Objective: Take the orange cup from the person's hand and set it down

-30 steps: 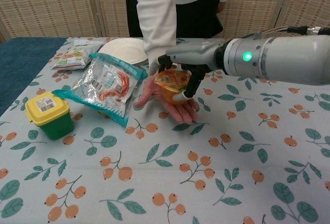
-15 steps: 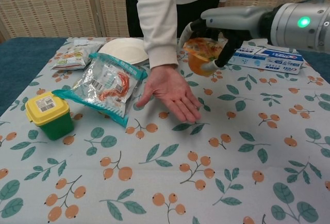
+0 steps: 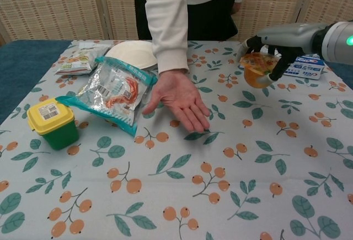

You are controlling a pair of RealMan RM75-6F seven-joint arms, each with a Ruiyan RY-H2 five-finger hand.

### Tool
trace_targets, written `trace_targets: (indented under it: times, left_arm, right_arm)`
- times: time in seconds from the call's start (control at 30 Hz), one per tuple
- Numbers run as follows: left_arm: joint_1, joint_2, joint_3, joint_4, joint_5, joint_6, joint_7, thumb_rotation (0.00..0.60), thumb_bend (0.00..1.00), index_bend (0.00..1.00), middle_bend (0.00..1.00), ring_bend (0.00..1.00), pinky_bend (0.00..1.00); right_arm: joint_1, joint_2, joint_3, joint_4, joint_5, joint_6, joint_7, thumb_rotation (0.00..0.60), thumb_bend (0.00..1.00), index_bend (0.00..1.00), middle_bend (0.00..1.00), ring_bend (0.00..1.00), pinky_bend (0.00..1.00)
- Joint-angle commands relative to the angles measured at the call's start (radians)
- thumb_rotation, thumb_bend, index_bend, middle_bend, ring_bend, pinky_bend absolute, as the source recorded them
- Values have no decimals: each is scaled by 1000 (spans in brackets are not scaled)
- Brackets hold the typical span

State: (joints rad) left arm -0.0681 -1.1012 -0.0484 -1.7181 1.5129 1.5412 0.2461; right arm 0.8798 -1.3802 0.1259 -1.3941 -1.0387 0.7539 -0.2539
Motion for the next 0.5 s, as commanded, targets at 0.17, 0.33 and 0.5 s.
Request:
trace_targets:
  times: [0.17, 0.33, 0.5]
  left_arm:
    - [7, 1, 3, 4, -3, 5, -5, 600, 176, 114, 31, 113, 102]
    - [11, 2, 5, 7, -3, 7, -7, 600, 177, 114, 31, 113, 102]
    - [13, 3, 5, 11, -4, 9, -12, 600, 176, 107, 31, 113, 102]
  right_arm:
    - [34, -114, -10, 134, 19, -64, -10, 600, 384, 252, 239, 198, 396]
    - [44, -152, -14, 177, 41, -84, -33, 600, 371, 193, 203, 136, 277]
    - [38, -128, -13, 131, 66, -77, -47, 600, 320, 0, 40, 7, 131]
